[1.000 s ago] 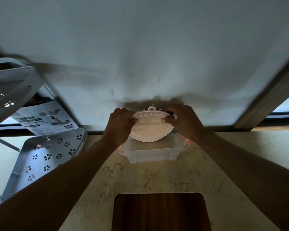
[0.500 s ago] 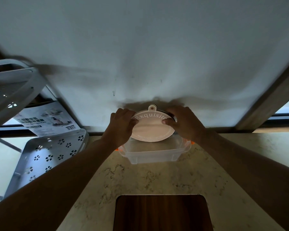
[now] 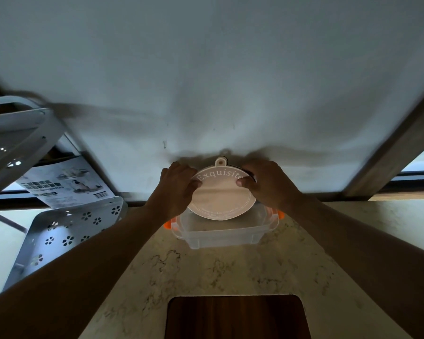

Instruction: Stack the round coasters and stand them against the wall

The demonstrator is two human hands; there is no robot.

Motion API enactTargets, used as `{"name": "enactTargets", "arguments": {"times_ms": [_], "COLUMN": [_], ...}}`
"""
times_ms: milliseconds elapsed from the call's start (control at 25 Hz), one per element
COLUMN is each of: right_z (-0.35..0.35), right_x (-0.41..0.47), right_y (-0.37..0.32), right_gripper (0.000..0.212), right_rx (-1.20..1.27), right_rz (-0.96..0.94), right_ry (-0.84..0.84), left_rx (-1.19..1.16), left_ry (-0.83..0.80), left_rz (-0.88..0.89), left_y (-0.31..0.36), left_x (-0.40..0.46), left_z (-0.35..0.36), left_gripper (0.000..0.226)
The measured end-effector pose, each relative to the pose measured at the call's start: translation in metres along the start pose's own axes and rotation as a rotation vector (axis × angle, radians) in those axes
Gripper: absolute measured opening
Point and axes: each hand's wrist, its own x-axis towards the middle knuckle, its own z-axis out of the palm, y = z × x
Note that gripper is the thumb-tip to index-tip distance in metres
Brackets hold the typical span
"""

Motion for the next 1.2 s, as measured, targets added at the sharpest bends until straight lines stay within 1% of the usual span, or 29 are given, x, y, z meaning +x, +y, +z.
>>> {"name": "enactTargets", "arguments": {"times_ms": [120,280,480,720,880,1080,1200], "right_z": [0.005,0.007,0.006,0.009,0.006,0.0,-0.007], "right_x": [-0.001,0.001,0.0,0.0,0.0,-0.002,-0.003], "right_y": [0.002,0.0,0.001,-0.002,-0.004,-0.01,-0.013], "right_gripper": [0.019,0.021,0.018,0.02,0.021,0.025,0.034], "right_rx": [-0.048,-0.186,-0.173,-0.207,-0.204,-0.219,-0.231], "right_rz": [-0.012,-0.075,-0.071,-0.06,-0.036,-0.032,-0.021], "right_ry": [0.015,0.053,0.056,0.072,0.051,0.024,0.003], "left_rx": [-0.007,-0.037,-0.059,-0.06,-0.046,0.016,0.047], "left_ry": [0.029,0.101,0.1,0.092,0.079,0.08,0.075], "left_rz": [0.011,-0.027,-0.046,-0.084,-0.068,-0.066,-0.052], "left_y": [-0.003,-0.004,-0.004,-0.001,-0.004,0.001,0.001], "left_x": [-0.002,-0.002,-0.002,0.0,0.002,-0.001,-0.003], "left_z": [0.009,0.012,0.014,0.013,0.013,0.008,-0.002], "left_gripper": [0.011,0.013,0.011,0.026,0.028,0.027,0.032]}}
